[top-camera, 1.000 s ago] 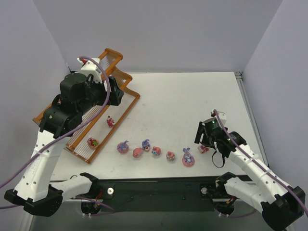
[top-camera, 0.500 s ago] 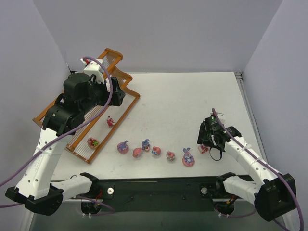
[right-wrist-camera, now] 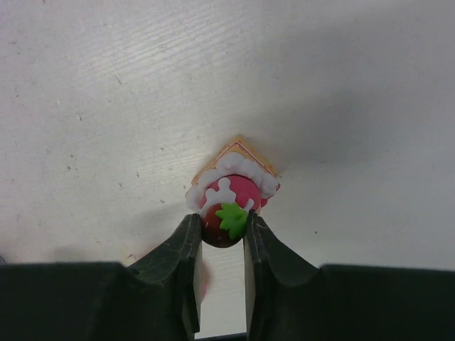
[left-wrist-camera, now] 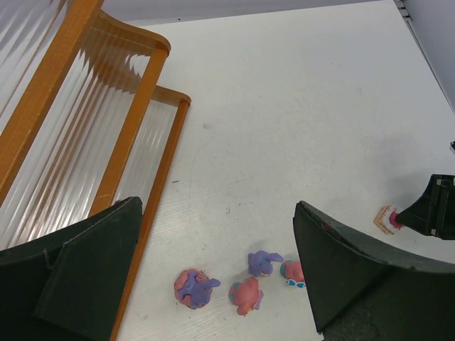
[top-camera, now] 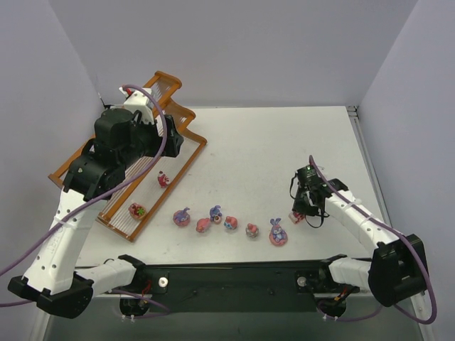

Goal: Place and organize the plastic toys onto the shelf

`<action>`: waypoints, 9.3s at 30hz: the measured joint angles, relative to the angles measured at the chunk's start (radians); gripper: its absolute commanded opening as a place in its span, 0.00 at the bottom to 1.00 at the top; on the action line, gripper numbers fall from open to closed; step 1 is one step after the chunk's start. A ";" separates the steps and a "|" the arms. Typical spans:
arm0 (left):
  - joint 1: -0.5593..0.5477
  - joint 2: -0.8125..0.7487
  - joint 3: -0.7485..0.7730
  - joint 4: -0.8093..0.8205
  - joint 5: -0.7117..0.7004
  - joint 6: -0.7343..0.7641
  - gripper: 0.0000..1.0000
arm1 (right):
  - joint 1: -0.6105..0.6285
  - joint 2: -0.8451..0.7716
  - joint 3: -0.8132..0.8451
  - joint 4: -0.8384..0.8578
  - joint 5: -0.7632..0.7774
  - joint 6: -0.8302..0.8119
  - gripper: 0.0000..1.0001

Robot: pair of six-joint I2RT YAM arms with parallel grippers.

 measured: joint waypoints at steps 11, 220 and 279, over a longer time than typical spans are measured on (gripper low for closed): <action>0.000 -0.022 -0.022 -0.002 -0.025 0.004 0.97 | 0.201 0.303 0.396 -0.005 -0.010 0.094 0.00; 0.001 -0.034 0.087 -0.296 -0.198 -0.057 0.97 | 0.465 1.276 1.322 0.597 -0.280 -0.718 0.60; -0.250 -0.138 -0.753 0.030 -0.141 -0.248 0.64 | 0.425 0.267 0.373 0.238 -0.169 -0.179 0.52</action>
